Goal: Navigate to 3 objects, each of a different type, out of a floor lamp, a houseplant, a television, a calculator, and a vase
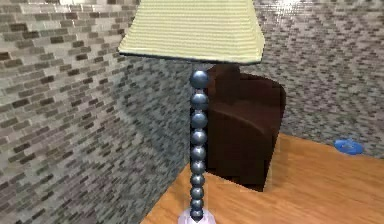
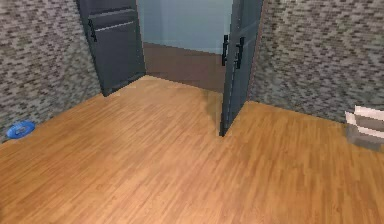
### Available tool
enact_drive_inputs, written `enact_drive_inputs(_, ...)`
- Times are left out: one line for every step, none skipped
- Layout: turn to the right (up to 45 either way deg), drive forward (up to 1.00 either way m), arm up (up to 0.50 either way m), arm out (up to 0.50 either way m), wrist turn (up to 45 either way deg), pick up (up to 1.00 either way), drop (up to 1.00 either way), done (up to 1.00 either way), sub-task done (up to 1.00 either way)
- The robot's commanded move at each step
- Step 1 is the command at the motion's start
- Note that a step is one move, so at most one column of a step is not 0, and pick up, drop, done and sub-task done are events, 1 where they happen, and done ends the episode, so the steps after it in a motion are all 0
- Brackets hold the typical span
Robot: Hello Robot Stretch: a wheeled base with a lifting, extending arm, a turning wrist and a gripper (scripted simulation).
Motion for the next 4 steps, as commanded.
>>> enact_drive_inputs(-45.0,0.00,0.00,0.00,0.0,0.00,0.00,0.00,0.00)
enact_drive_inputs(-45.0,0.00,0.00,0.00,0.0,0.00,0.00,0.00,0.00)
enact_drive_inputs(-45.0,0.00,0.00,0.00,0.0,0.00,0.00,0.00,0.00)
enact_drive_inputs(-15.0,0.00,0.00,0.00,0.0,0.00,0.00,0.00,0.00)
